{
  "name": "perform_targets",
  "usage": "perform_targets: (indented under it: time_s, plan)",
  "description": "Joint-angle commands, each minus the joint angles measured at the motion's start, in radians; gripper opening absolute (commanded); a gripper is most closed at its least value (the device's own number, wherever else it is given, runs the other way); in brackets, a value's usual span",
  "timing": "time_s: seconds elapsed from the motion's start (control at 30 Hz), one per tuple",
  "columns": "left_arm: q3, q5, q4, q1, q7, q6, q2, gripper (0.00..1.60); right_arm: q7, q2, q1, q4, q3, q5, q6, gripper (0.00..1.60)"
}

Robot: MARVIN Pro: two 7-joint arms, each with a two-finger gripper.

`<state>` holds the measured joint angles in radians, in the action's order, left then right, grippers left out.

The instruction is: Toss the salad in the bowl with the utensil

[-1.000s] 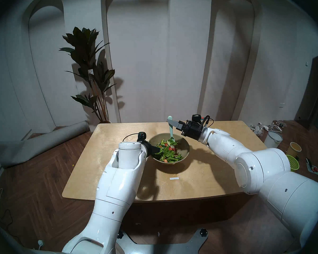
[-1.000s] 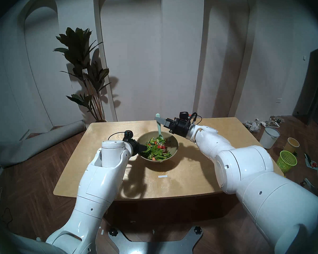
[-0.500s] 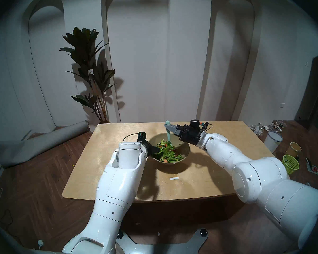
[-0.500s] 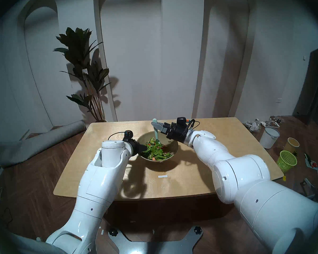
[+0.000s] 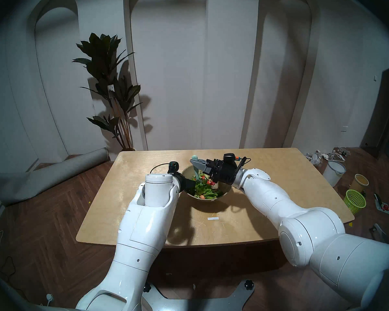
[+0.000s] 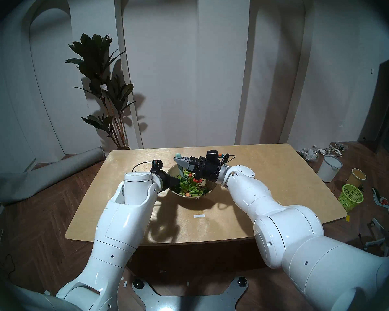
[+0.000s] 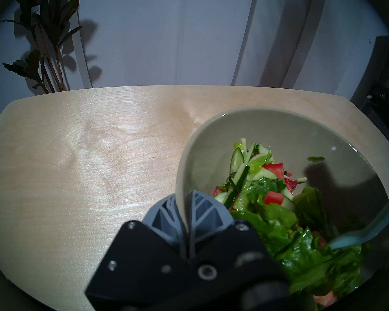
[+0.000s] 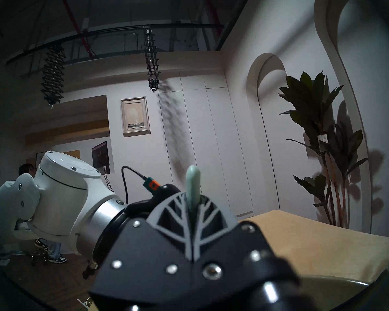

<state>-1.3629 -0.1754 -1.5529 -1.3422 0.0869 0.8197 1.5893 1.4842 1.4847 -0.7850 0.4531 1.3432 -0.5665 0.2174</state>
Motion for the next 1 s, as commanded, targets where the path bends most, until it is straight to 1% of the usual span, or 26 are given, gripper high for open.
perform_targets:
  time_s: [0.0,0.1,0.2,0.37,0.5,0.57,0.6,0.7,0.77,0.9,0.97]
  plan:
    - [0.003,0.0,-0.007,0.011,-0.002,0.002,0.002,0.0,-0.001,-0.072,-0.032,0.12,-0.02,-0.026,-0.01,0.0]
    - [0.003,0.0,-0.007,0.011,-0.002,0.002,0.002,0.0,-0.001,-0.103,-0.036,0.115,-0.03,-0.023,-0.005,0.0]
    - [0.003,0.0,-0.007,0.011,-0.002,0.002,0.002,0.0,-0.001,-0.129,-0.034,0.088,-0.044,-0.009,0.004,0.0]
    - [0.003,0.0,-0.007,0.011,-0.002,0.002,0.002,0.0,-0.001,-0.146,-0.039,0.042,-0.067,-0.009,0.022,0.0]
    - [0.003,0.0,-0.007,0.011,-0.002,0.002,0.002,0.0,-0.001,-0.14,-0.021,-0.035,-0.072,0.001,0.09,0.0]
    - [0.003,0.0,-0.007,0.011,-0.002,0.002,0.002,0.0,-0.001,-0.138,-0.002,-0.071,-0.077,0.006,0.135,0.0]
    - [0.003,0.0,-0.007,0.011,-0.002,0.002,0.002,0.0,-0.001,-0.137,0.008,-0.088,-0.077,0.005,0.144,0.0]
    - [0.003,0.0,-0.007,0.011,-0.002,0.002,0.002,0.0,-0.001,-0.142,0.029,-0.11,-0.079,0.011,0.193,0.0]
    - [0.003,0.0,-0.007,0.011,-0.002,0.002,0.002,0.0,-0.002,-0.143,0.047,-0.133,-0.08,0.011,0.209,0.0]
    - [0.003,0.0,-0.007,0.011,-0.002,0.001,0.002,0.0,-0.052,-0.155,0.08,-0.15,-0.089,0.03,0.253,0.0]
    - [0.003,0.0,-0.007,0.011,-0.002,0.001,0.002,0.0,-0.072,-0.159,0.097,-0.163,-0.092,0.034,0.256,0.0]
